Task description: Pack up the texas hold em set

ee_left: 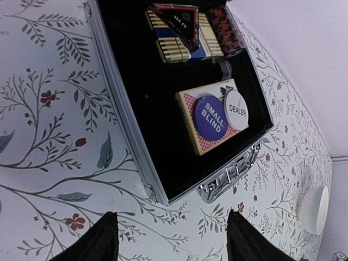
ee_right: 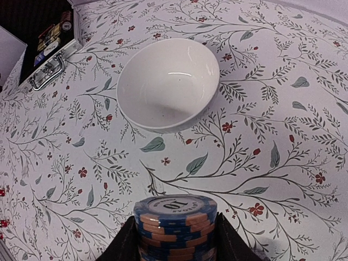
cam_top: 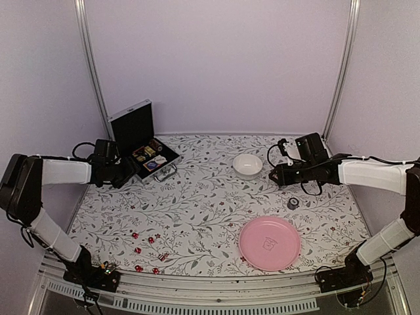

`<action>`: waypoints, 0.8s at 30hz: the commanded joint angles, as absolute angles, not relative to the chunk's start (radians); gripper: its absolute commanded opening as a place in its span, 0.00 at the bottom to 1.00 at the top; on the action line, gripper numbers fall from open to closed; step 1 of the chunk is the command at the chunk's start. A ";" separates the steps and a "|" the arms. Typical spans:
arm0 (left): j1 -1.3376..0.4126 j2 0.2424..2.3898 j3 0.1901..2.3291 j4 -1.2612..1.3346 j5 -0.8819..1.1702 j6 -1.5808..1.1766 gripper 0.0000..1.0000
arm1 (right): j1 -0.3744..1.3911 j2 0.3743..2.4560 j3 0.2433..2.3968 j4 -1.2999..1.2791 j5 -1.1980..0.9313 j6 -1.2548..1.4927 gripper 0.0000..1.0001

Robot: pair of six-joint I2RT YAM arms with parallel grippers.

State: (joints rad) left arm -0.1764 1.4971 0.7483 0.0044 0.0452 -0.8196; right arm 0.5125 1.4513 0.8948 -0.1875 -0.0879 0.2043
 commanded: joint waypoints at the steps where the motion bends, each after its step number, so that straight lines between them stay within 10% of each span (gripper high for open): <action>1: -0.172 1.586 0.814 0.042 0.027 -0.802 0.66 | 0.519 1.394 0.887 -0.135 -0.122 0.224 0.09; 24: -0.143 1.856 1.006 -0.040 -0.131 -0.767 0.49 | 0.519 1.433 0.895 -0.117 -0.159 0.226 0.09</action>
